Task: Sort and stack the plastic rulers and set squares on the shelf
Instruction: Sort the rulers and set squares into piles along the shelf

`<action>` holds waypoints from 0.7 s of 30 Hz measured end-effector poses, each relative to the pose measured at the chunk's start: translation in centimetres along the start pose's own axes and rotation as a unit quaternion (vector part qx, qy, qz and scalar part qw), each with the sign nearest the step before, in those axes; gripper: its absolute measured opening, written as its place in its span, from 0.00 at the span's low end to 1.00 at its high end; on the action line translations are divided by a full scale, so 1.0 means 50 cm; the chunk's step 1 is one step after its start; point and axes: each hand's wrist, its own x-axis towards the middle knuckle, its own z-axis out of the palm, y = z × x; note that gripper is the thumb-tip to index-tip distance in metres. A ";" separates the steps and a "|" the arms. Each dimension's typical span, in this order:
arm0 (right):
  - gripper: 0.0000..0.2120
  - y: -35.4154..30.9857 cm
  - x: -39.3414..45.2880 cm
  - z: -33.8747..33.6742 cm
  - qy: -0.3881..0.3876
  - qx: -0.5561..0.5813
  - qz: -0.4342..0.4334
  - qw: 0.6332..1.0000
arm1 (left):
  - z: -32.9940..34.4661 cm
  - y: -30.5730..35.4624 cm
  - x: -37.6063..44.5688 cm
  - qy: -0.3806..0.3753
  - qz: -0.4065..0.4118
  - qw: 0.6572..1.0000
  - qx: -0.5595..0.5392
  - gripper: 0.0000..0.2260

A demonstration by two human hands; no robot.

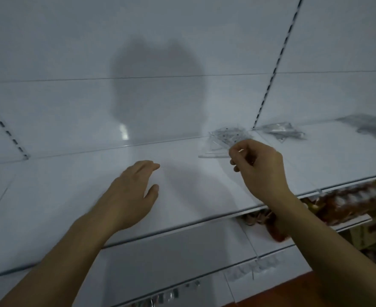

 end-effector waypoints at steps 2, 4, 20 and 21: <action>0.04 0.037 0.048 -0.004 0.046 -0.028 0.001 0.999 | 0.008 0.002 0.070 -0.028 0.015 0.999 0.012 0.24; 0.04 0.069 0.095 -0.003 0.092 -0.070 -0.006 0.993 | 0.022 0.001 0.146 -0.045 0.038 0.998 0.024 0.24; 0.10 0.224 0.164 0.041 0.118 -0.176 0.025 0.977 | 0.150 0.011 0.408 0.024 0.139 0.990 0.006 0.19; 0.10 0.224 0.164 0.041 0.114 -0.170 0.020 0.979 | 0.150 0.012 0.409 0.023 0.136 0.990 0.009 0.19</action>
